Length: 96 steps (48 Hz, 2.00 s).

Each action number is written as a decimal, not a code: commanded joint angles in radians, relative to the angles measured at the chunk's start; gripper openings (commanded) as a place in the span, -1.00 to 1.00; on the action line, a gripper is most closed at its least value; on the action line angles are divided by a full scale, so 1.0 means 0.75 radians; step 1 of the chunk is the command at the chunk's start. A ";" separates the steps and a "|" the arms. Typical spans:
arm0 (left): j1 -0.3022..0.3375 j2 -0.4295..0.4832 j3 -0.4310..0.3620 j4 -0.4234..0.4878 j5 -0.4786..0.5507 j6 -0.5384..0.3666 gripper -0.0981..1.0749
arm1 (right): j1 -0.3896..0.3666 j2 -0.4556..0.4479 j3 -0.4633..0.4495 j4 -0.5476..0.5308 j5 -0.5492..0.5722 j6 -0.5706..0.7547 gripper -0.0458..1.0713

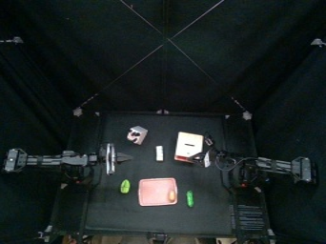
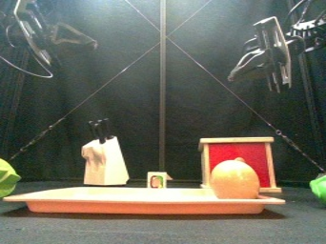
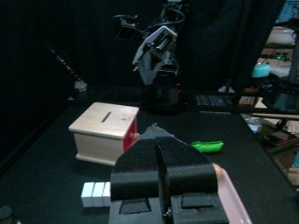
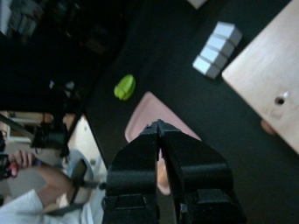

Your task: Grab peas

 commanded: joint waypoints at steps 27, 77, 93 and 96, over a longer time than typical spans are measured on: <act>0.008 0.000 0.039 -0.004 -0.014 -0.004 -0.86 | 0.010 0.065 -0.207 -0.532 0.736 0.792 -0.74; 0.008 0.000 0.033 -0.006 -0.012 -0.006 -0.86 | 1.049 0.673 -0.425 -1.143 0.929 2.430 -0.72; -0.006 0.000 0.035 -0.006 -0.012 -0.004 -0.86 | 1.088 0.851 -0.624 -1.278 1.037 2.465 -0.72; -0.006 -0.002 0.033 -0.006 -0.012 -0.004 -0.86 | 1.098 0.853 -0.612 -1.272 1.049 2.471 -0.69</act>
